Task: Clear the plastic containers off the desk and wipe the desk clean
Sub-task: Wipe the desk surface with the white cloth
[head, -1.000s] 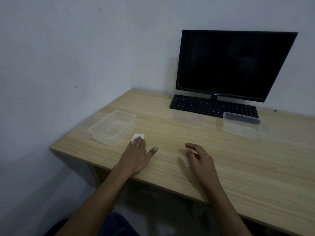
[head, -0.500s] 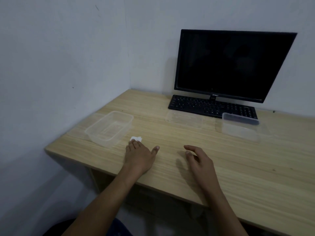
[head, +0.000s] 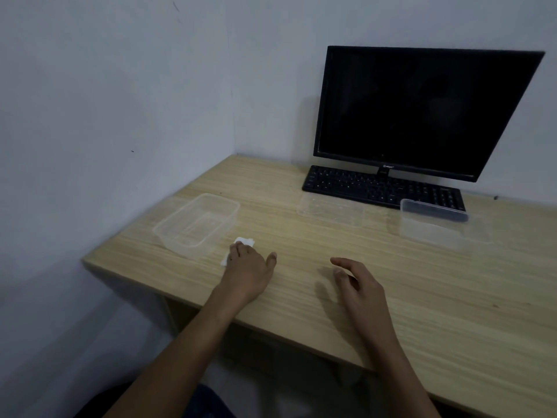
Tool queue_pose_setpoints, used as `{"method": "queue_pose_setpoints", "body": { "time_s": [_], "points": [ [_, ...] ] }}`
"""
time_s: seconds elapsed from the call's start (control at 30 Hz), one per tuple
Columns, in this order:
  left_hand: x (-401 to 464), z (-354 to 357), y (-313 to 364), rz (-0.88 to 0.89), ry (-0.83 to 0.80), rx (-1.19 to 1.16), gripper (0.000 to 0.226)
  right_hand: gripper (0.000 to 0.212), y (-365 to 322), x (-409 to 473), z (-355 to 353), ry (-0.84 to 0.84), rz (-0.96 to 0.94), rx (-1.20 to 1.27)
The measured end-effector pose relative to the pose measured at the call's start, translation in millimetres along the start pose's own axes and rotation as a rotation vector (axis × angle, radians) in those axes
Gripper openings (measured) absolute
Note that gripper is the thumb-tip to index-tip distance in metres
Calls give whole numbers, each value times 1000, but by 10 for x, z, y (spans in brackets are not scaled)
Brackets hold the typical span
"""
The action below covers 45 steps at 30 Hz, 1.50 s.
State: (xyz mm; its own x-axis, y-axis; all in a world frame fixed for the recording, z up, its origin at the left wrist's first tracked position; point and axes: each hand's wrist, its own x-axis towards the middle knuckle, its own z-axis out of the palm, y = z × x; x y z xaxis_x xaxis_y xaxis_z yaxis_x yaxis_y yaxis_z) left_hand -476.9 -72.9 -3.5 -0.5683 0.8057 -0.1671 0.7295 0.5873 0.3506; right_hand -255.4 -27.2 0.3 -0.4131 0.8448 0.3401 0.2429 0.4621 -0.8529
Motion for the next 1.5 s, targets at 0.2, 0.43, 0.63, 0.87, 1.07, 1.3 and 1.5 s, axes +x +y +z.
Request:
{"method": "queue_pose_setpoints", "body": {
  "time_s": [0.2,0.43,0.63,0.87,1.07,1.3,1.5],
  "points": [
    [-87,-142,-162,121,47,-43,73,24,-28,-17,-4,-5,8,7],
    [2,-44,-183,40,58,-18,65,23,-37,-27,-9,-14,1,0],
    [113,-71,-84,8,122,-57,58,23,-14,-12,-4,-13,-4,-13],
    [187,-119,-17,31,147,-44,60,26,-34,-8,-9,-21,10,-35],
    [-7,-125,-75,75,129,10,55,26,-47,-19,-20,-33,12,-27],
    [-248,-80,-202,51,117,65,60,54,-36,-69,37,-317,-124,-249],
    [-110,-101,-167,51,127,73,59,69,-59,-66,136,-528,-240,-619]
  ]
}}
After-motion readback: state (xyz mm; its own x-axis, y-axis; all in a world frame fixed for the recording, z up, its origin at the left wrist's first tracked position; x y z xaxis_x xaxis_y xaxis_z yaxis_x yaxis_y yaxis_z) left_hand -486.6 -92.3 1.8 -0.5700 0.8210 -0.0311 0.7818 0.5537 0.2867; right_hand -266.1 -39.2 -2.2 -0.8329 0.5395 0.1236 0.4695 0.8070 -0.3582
